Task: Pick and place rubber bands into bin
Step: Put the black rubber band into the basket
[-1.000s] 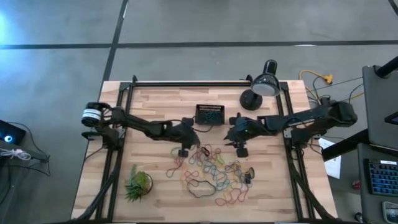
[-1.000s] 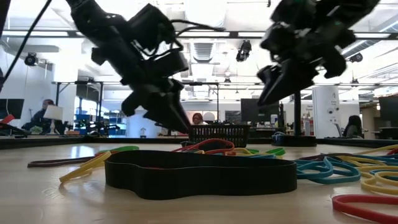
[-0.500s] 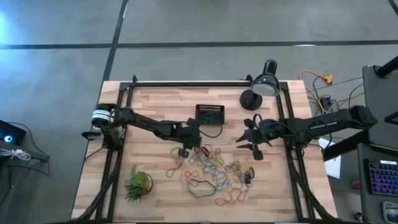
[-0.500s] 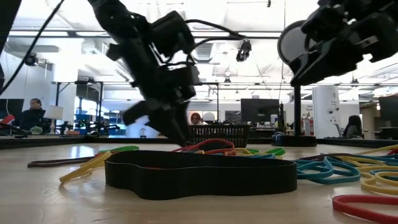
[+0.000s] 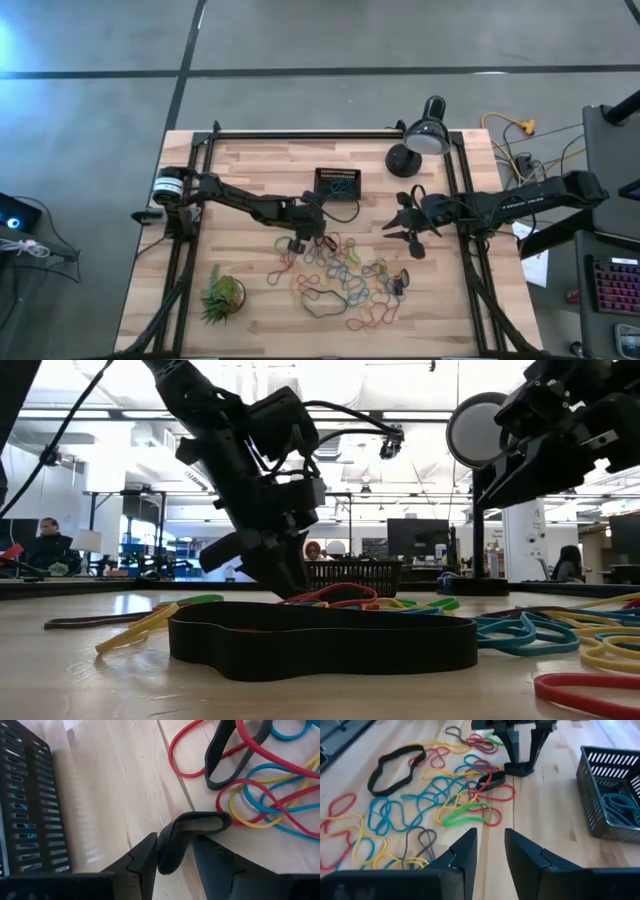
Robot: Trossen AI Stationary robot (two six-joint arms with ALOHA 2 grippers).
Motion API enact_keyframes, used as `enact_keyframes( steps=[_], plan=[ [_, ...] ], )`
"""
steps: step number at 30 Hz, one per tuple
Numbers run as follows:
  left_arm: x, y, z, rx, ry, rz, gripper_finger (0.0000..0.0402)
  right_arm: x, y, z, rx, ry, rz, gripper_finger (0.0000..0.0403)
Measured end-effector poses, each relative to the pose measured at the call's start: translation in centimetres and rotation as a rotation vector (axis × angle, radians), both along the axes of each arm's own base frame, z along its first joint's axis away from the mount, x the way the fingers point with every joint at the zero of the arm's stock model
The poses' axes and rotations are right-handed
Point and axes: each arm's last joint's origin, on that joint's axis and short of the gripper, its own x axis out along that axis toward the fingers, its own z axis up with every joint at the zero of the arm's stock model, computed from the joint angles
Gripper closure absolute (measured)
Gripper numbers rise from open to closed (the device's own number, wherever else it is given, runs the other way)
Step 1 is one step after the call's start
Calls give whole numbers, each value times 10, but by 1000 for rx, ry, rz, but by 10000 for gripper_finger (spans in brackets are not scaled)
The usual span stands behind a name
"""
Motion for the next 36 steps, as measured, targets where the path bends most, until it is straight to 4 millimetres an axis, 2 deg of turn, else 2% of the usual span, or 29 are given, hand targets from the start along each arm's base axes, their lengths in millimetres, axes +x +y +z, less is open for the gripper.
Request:
enact_keyframes(
  steps=[7,20,26,31,36],
  plan=[
    [-1,1,4,20,-11,23,296,1,0,2,-2,-10,2,324],
    [-1,1,6,33,-17,33,396,1,0,2,-1,-10,2,333],
    [-1,-1,7,32,-20,27,398,1,0,2,4,-9,-2,337],
    [-2,-7,19,29,-66,13,398,1,0,2,5,-9,-1,339],
    [-4,-9,43,17,-174,31,398,1,0,2,5,-12,-1,340]
  ],
)
